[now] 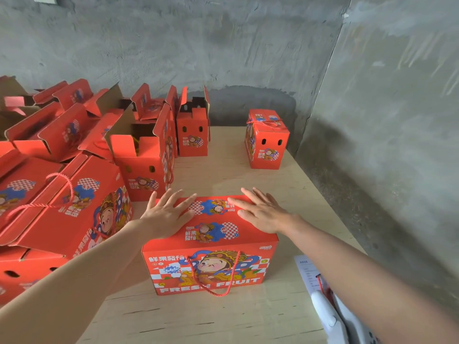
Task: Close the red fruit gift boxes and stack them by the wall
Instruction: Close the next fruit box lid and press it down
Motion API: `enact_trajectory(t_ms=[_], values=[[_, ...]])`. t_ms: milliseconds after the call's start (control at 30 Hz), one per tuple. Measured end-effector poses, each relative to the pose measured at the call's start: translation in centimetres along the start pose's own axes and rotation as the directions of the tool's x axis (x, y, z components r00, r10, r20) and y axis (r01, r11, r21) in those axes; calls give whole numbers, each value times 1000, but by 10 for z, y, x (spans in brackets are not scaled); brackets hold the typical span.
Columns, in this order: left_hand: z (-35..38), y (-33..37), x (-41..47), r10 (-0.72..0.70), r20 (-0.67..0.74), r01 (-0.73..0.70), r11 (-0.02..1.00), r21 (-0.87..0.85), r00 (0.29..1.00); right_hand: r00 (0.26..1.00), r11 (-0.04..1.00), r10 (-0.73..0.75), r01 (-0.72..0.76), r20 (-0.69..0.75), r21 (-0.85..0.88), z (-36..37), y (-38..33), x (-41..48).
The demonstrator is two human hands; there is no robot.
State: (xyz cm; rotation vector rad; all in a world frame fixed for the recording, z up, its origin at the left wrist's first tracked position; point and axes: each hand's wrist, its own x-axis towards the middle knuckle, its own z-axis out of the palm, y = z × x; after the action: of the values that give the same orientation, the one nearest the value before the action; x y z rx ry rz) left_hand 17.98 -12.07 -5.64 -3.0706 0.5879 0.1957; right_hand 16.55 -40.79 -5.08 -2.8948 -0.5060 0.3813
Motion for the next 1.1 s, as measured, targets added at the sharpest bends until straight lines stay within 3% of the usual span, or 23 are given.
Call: enact_trajectory(t_ms=[133,233,367,533,600,700,767,900,967,1000,1033,1100], values=[[6,23,-22,-10,-93,8,1000,-30,996,986,997,-33,43,-165,61,11,0,-14],[19,53,-50,-40,-146,19,989,-143,988,980,995,-62,75,-187,61,12,5,-19],[35,90,-74,-98,-195,76,990,-119,976,970,1000,-25,22,-242,-15,9,3,-6],[41,95,-75,-175,-235,138,977,-163,956,912,999,21,-5,-409,40,17,-2,-7],[39,83,-66,-189,-236,146,971,-187,953,864,992,123,-92,-489,87,23,-13,-13],[35,57,-44,-290,-213,224,932,-286,933,789,940,331,-326,-517,105,38,-44,-25],[27,45,-24,-337,-125,285,905,-317,933,788,911,368,-411,-494,22,44,-60,-35],[8,39,-1,-473,33,447,805,-390,881,751,937,267,-348,-604,-18,47,-74,-65],[8,46,-5,-541,-7,443,697,-565,841,767,948,317,-272,-558,165,59,-77,-81],[13,52,-10,-559,-47,391,636,-666,828,754,911,386,-220,-532,348,67,-76,-87],[19,58,-15,-589,-67,341,553,-760,805,743,808,485,-180,-461,560,70,-75,-91],[33,68,-26,-663,31,325,325,-888,748,786,393,605,-154,-129,906,66,-70,-95]])
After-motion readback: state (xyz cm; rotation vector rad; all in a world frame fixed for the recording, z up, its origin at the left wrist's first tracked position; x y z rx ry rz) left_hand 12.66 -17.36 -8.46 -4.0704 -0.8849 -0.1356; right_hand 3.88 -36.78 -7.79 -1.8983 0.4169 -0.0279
